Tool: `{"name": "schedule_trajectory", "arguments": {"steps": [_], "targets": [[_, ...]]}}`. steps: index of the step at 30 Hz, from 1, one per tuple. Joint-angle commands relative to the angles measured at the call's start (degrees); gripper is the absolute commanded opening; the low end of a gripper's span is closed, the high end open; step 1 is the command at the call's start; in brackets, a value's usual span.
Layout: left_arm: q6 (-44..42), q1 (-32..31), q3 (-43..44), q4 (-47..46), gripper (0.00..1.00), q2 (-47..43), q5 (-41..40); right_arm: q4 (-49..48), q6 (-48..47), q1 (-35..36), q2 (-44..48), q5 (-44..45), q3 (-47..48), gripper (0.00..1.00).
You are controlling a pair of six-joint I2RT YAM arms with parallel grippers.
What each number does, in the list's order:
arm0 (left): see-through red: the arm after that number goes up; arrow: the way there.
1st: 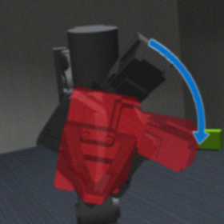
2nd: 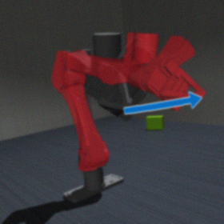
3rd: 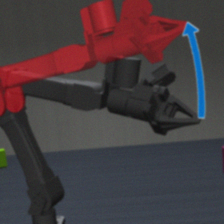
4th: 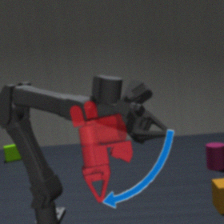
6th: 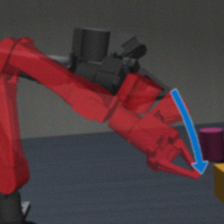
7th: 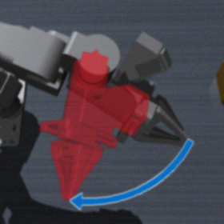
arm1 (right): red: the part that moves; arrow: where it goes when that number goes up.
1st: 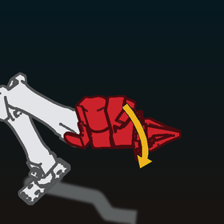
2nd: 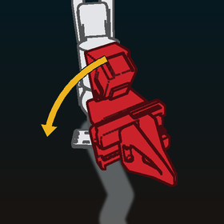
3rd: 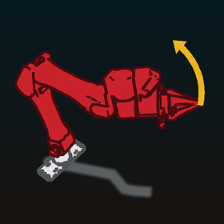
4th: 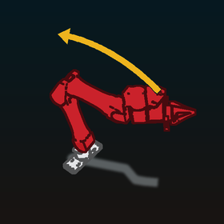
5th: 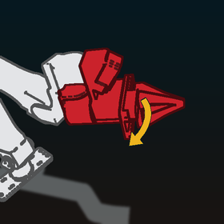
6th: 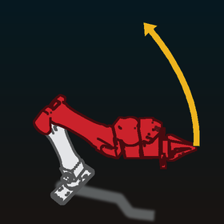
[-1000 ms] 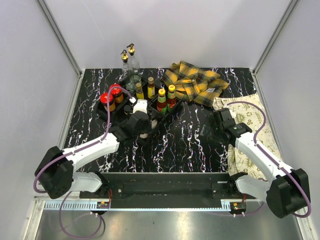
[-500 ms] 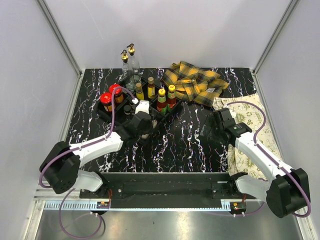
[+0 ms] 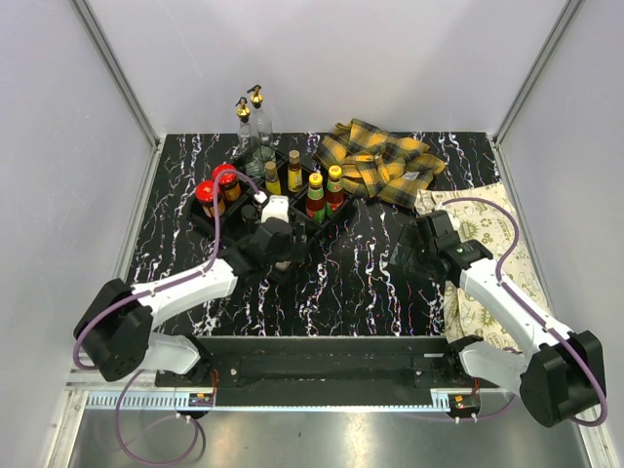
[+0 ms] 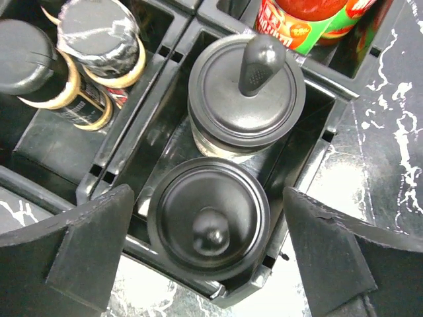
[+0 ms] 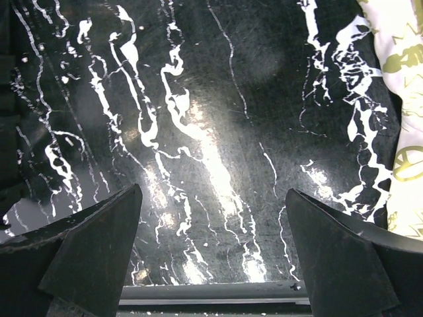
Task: Organize the condiment bottles
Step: Place the bottle in the storage box, then reset both arms
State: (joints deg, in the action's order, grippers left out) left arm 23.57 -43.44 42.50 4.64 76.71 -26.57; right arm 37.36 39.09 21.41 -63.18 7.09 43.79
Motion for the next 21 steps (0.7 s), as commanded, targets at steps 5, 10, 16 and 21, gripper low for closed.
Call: {"name": "schedule_trajectory", "arguments": {"steps": [5, 10, 16, 21], "targets": [[1.6, 0.3, 1.4, 5.3, 0.99, -10.5, -4.1, -1.3, -1.5, -0.4, 3.5, -1.0, 0.9, 1.0], [3.7, 0.3, 3.7, 14.7, 0.99, -18.4, -5.6, -1.3, -1.7, -0.4, 4.7, -1.6, 1.0, 1.0], [8.3, 0.3, 5.7, 28.3, 0.99, -26.4, -8.5, -1.4, -2.7, -0.2, 6.0, -2.2, 1.8, 1.0], [12.5, 0.2, 3.8, 36.1, 0.99, -34.7, -9.0, -2.0, -2.1, -0.3, 9.6, -2.3, 1.5, 1.0]]}}
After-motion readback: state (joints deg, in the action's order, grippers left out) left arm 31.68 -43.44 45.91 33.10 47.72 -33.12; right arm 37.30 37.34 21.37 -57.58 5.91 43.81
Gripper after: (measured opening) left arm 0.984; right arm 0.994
